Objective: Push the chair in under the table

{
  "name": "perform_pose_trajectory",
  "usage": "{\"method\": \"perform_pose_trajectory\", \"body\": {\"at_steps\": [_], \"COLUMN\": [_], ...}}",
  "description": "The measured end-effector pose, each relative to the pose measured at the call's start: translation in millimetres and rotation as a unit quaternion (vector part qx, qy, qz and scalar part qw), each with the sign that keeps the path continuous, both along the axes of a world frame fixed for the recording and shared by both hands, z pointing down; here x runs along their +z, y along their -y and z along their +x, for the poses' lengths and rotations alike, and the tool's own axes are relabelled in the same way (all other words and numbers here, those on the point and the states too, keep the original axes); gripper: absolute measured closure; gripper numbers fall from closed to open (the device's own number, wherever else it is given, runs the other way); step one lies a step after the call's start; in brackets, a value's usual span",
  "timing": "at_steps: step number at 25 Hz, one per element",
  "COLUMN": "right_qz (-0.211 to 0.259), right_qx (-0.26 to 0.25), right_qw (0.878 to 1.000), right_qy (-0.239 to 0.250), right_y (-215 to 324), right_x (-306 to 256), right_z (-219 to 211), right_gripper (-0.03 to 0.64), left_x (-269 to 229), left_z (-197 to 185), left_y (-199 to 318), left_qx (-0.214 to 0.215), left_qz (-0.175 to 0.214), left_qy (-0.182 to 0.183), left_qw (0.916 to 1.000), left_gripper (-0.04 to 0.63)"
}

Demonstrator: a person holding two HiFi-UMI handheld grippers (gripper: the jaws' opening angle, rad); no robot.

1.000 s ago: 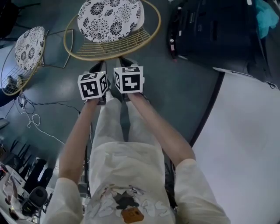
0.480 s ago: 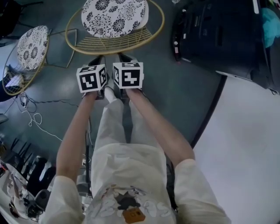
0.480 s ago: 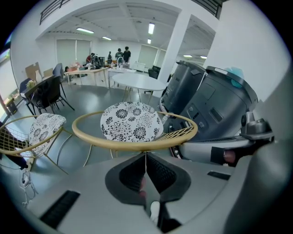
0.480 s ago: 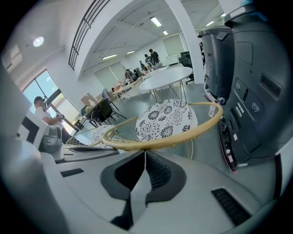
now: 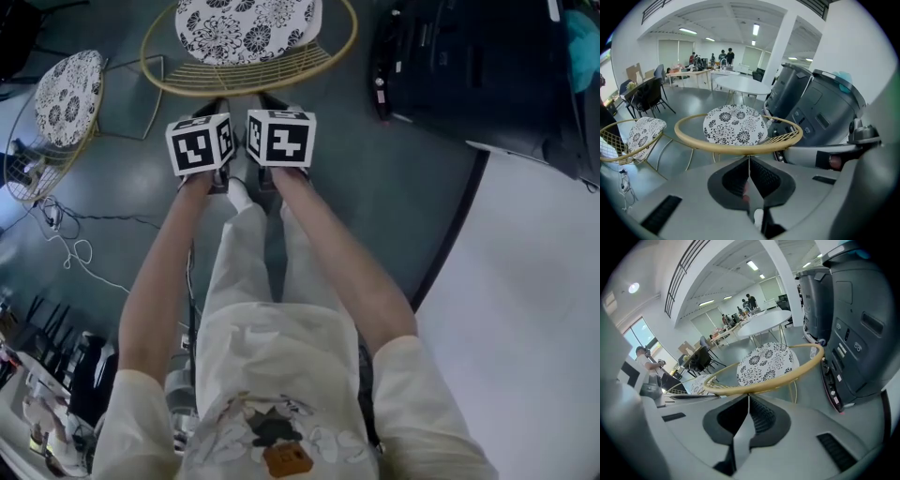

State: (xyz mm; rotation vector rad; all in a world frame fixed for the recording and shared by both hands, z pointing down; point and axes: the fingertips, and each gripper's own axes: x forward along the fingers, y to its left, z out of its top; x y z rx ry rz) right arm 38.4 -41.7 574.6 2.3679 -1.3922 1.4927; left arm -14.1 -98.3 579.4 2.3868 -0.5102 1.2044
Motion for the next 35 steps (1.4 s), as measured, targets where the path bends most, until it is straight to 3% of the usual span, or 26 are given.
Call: {"method": "perform_pose_trajectory", "body": {"at_steps": [5,8,13,21,25,32,35], "right_qz": [-0.019,-0.020,-0.011,0.006,0.057,0.092,0.126], "right_qx": [0.031,0.048,0.048,0.034,0.042,-0.012,-0.032], "right_qw": [0.999,0.999,0.999,0.999,0.997,0.995,0.991], "right_qy": [-0.005,-0.005,-0.011,0.001,0.025,0.033,0.044], "right_y": [-20,-35,-54,-97,-113,-136,-139], "right_x": [0,-5,-19,-83,-138,-211,-246], "right_z": [4,1,-11,-44,-59,-121,-147], "right_gripper": [0.606,0.606,0.606,0.607,0.607,0.607,0.607], "left_x": [0,1,-20,-109,-166,-253,-283], "left_z": [-5,-15,-39,-80,-103,-150,-164], "left_y": [-5,-19,-33,-68,-81,-119,-132], "left_qx": [0.054,0.087,0.072,0.061,0.033,0.077,0.067], "left_qz": [0.045,0.036,0.026,0.035,0.043,0.058,0.058], "left_qy": [0.009,0.014,-0.013,-0.074,-0.093,-0.161,-0.190], "left_qw": [0.9975,0.9954,0.9970,0.9948,0.9942,0.9822,0.9778], "left_gripper": [0.583,0.583,0.584,0.584,0.586,0.586,0.586]}}
